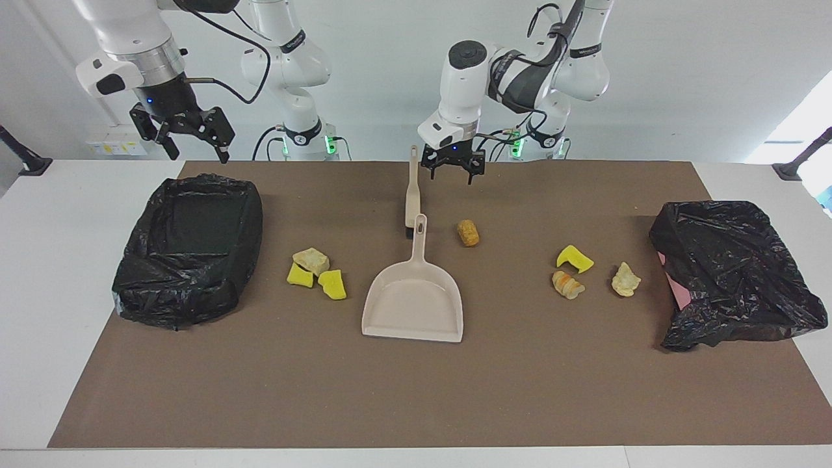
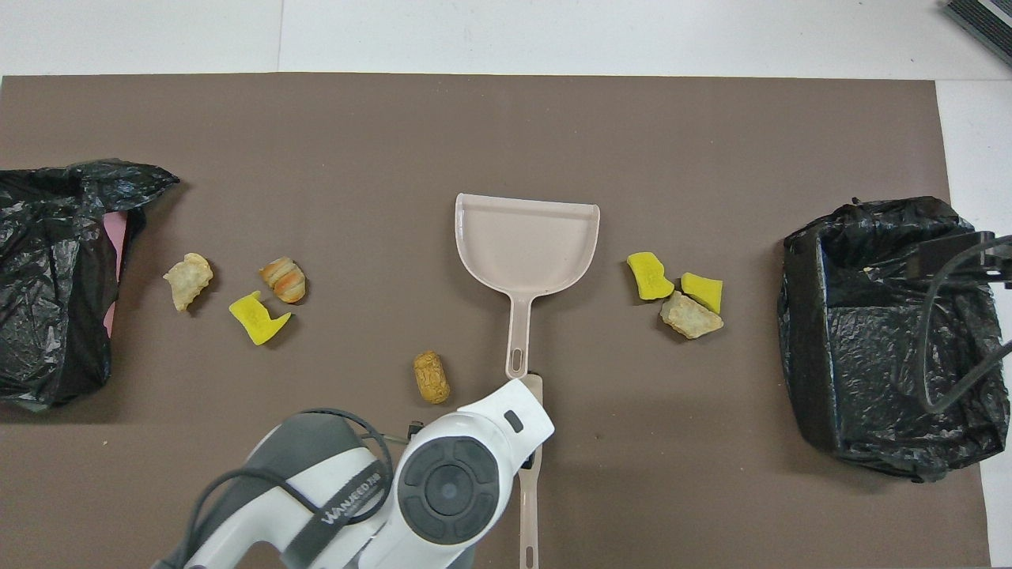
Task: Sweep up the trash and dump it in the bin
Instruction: 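Grasp the wooden brush handle with the left gripper and lift it, then move the brush behind the trash while the right gripper grasps the dustpan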
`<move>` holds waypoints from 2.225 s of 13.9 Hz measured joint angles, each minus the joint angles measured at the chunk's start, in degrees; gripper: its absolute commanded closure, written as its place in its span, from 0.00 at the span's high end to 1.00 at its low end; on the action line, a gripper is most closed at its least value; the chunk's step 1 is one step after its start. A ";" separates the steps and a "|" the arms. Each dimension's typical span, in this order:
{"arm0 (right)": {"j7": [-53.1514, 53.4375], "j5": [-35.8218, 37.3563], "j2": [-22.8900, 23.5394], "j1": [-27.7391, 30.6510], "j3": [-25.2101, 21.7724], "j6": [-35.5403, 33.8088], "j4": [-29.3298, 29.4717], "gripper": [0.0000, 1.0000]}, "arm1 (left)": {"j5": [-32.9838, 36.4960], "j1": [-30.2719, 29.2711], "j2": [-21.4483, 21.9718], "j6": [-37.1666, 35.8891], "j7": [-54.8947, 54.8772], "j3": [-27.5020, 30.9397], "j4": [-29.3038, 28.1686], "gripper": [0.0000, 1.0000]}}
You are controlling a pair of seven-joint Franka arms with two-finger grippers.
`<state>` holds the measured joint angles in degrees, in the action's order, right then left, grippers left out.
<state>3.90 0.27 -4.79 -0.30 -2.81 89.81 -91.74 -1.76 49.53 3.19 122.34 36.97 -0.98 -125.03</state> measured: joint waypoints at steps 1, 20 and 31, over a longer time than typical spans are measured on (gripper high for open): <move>0.00 0.00 0.00 0.00 0.00 0.00 0.00 1.00 | 0.00 2.05 -1.54 1.98 2.50 0.00 -0.16 1.00; -0.01 0.00 0.00 0.00 0.00 -0.07 -0.12 1.00 | 0.07 11.75 -5.10 2.19 10.32 1.56 -2.26 0.00; 0.97 0.00 0.33 -4.12 0.26 0.18 -0.59 1.00 | 0.75 -2.48 3.61 -12.67 8.73 2.54 -2.31 0.00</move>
<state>4.87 0.27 -4.46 -4.42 -2.55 90.00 -92.33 -1.01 47.04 6.80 109.67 45.70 1.56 -127.34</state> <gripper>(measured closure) 0.000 0.749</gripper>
